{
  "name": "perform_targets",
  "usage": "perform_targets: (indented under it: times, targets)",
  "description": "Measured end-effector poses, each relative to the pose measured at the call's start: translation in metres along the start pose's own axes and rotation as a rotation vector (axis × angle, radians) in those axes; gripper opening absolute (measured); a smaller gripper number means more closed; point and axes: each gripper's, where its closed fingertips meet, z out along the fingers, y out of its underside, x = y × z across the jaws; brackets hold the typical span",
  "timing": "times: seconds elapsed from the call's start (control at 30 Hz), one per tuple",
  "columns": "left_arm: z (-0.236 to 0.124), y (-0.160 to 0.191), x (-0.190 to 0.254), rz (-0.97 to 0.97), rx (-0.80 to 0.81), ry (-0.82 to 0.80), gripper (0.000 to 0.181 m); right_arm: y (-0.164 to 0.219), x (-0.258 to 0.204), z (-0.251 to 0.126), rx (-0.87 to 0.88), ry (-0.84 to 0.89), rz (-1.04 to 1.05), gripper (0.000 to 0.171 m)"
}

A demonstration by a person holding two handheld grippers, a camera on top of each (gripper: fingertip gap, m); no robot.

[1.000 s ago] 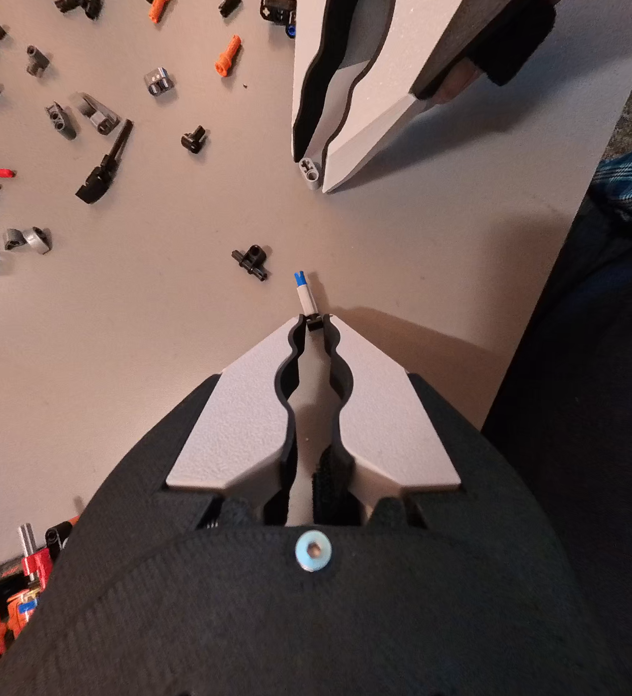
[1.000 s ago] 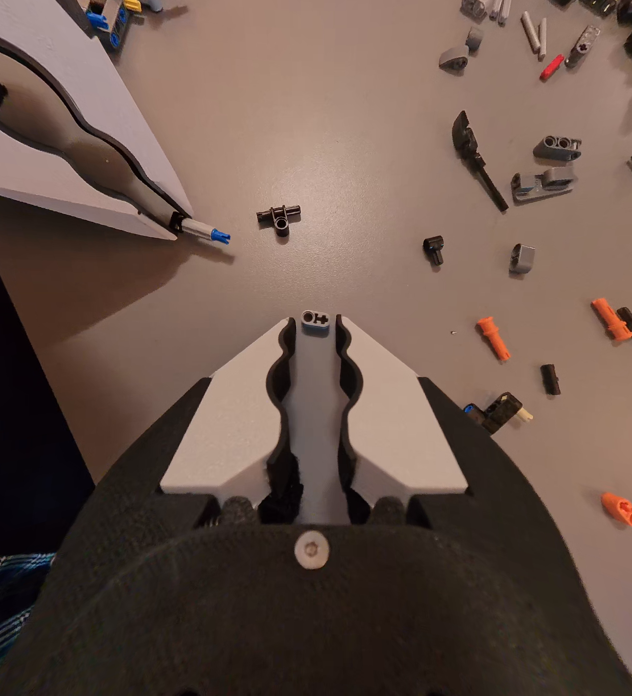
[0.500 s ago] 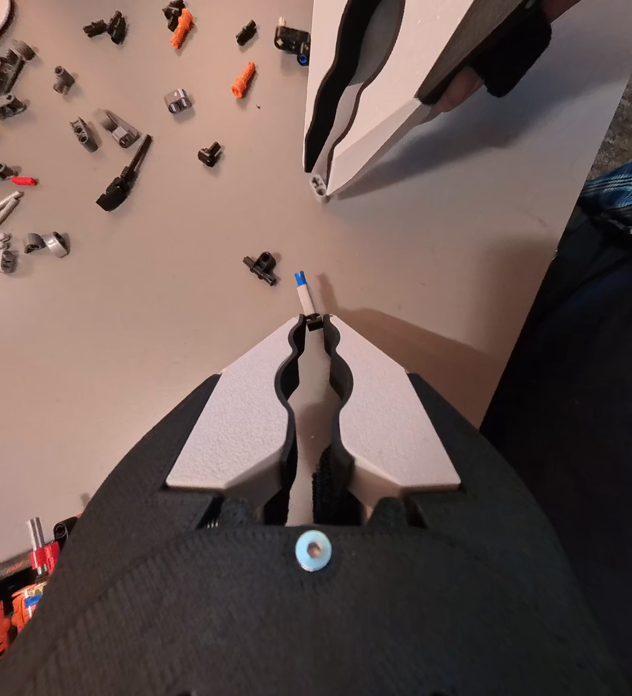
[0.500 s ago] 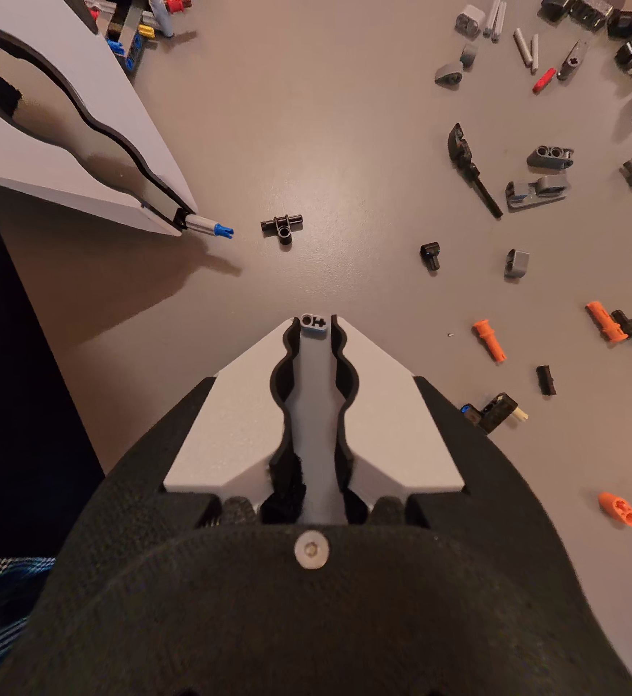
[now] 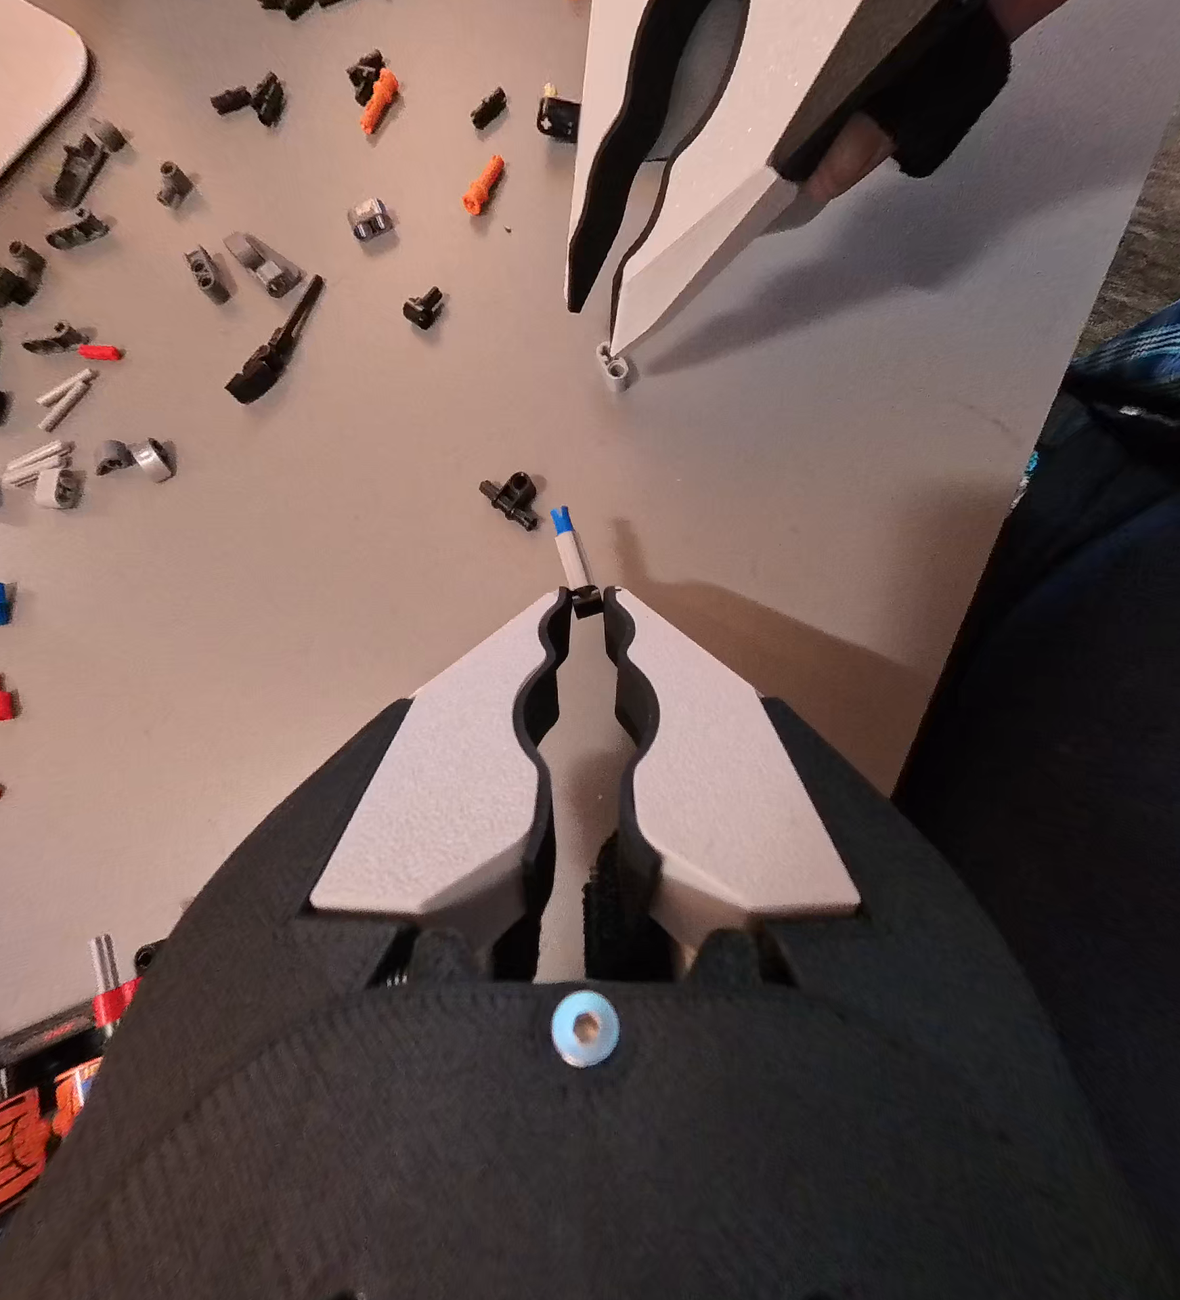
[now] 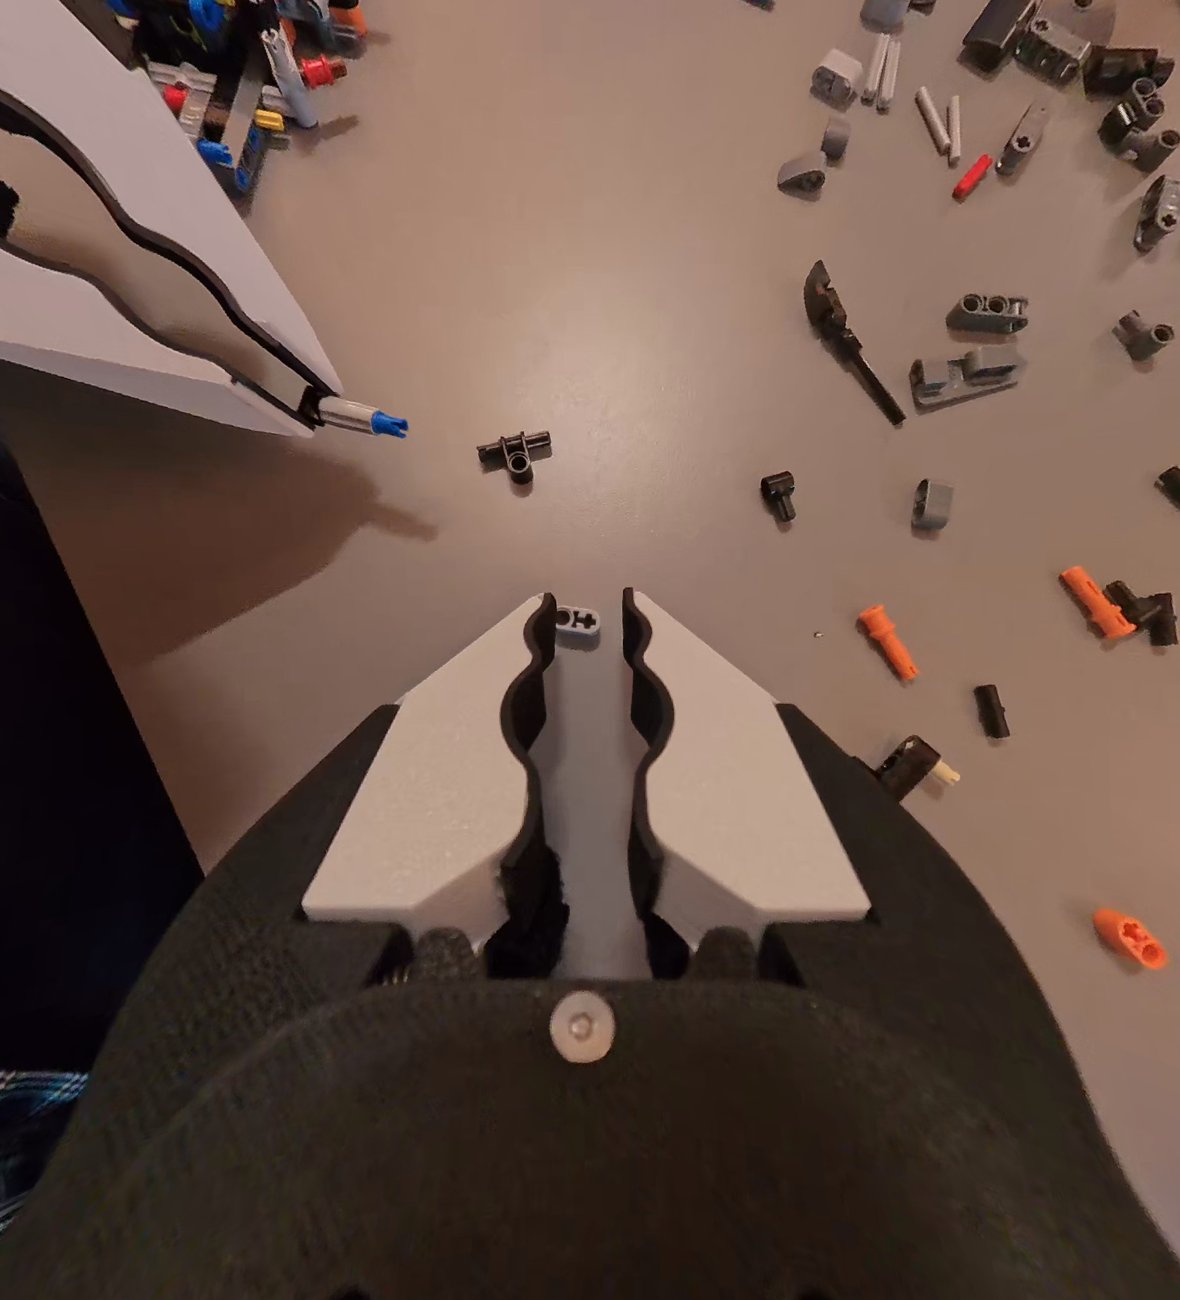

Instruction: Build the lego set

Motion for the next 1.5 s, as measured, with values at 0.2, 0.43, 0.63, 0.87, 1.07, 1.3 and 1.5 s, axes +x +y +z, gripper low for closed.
perform_targets:
  times: [0.2,0.43,0.63,0.87,1.07,1.3,1.5]
  targets:
    - [-0.005,-0.003,0.0,-0.001,0.028,0.006,0.008,-0.004,0.001,0.0,0.005,-0.001,0.011,0.018]
    - [-0.009,-0.006,-0.002,-0.023,0.062,0.016,0.008,-0.008,0.001,-0.002,0.018,0.007,0.016,0.018]
    - [-0.018,-0.013,-0.01,-0.059,0.128,0.016,0.008,-0.013,0.004,-0.011,0.051,0.031,0.022,0.019]
    - [-0.031,-0.03,-0.012,-0.113,0.297,0.068,0.008,-0.017,-0.002,-0.028,0.119,0.052,0.006,0.02]
    - [-0.04,-0.047,-0.01,-0.105,0.421,0.087,0.007,-0.012,-0.002,-0.037,0.148,0.053,0.006,0.02]
    - [-0.041,-0.054,-0.006,-0.119,0.462,0.117,0.007,-0.007,-0.004,-0.039,0.159,0.035,-0.006,0.02]
    - [-0.035,-0.052,0.0,-0.093,0.43,0.13,0.008,-0.017,-0.017,-0.041,0.194,-0.016,-0.02,0.022]
